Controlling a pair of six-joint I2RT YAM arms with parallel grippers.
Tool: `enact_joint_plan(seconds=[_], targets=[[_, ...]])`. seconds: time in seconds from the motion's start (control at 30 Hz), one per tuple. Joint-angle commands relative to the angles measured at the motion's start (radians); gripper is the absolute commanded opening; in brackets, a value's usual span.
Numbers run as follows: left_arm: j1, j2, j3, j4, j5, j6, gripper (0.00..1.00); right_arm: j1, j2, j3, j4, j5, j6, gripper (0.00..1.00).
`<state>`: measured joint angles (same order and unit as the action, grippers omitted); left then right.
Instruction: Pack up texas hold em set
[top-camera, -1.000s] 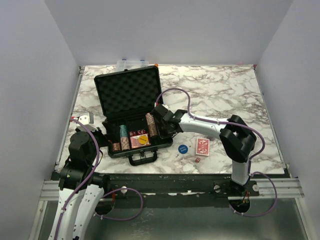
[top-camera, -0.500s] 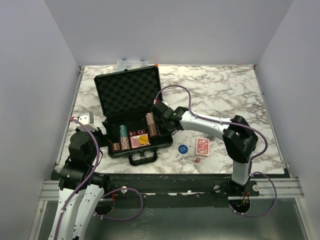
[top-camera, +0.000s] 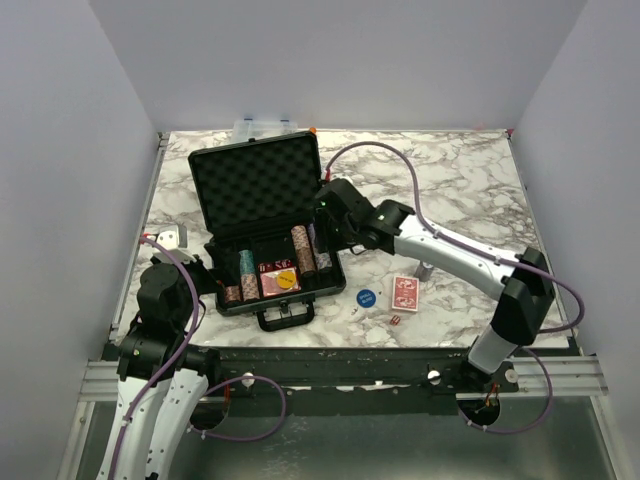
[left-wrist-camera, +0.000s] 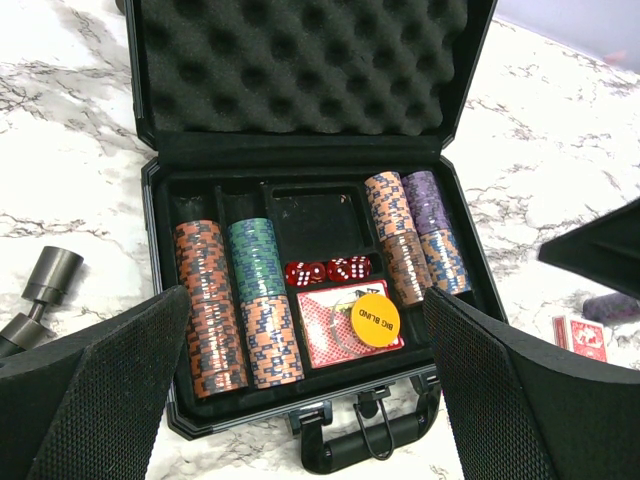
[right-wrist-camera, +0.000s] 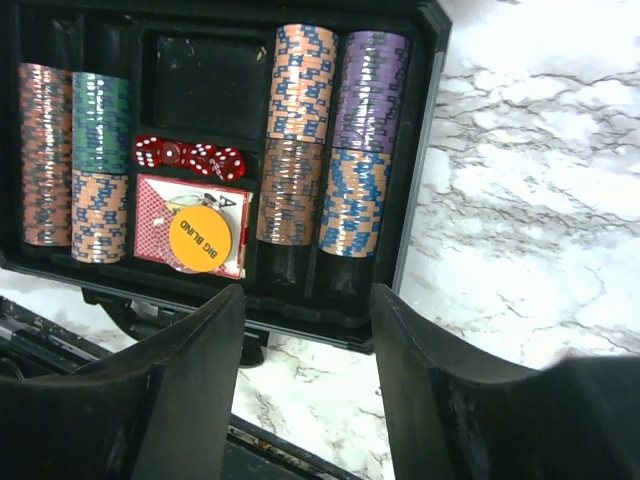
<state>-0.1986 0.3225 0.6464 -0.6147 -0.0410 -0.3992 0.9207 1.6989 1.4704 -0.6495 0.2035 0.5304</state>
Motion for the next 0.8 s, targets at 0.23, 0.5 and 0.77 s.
enact_joint_plan(seconds=[0.23,0.5,0.77], targets=[[-0.004,0.002,-0.003,0.0,0.019,0.009,0.98,-0.003,-0.32,-0.248,-0.096,0.179,0.125,0.81],[-0.004,0.018,-0.002,0.001,0.027,0.007,0.98,-0.003,-0.49,-0.398,-0.189,0.323,0.288,0.89],[-0.004,0.014,-0.004,0.002,0.015,0.008,0.98,-0.003,-0.538,-0.556,-0.175,0.415,0.424,0.97]])
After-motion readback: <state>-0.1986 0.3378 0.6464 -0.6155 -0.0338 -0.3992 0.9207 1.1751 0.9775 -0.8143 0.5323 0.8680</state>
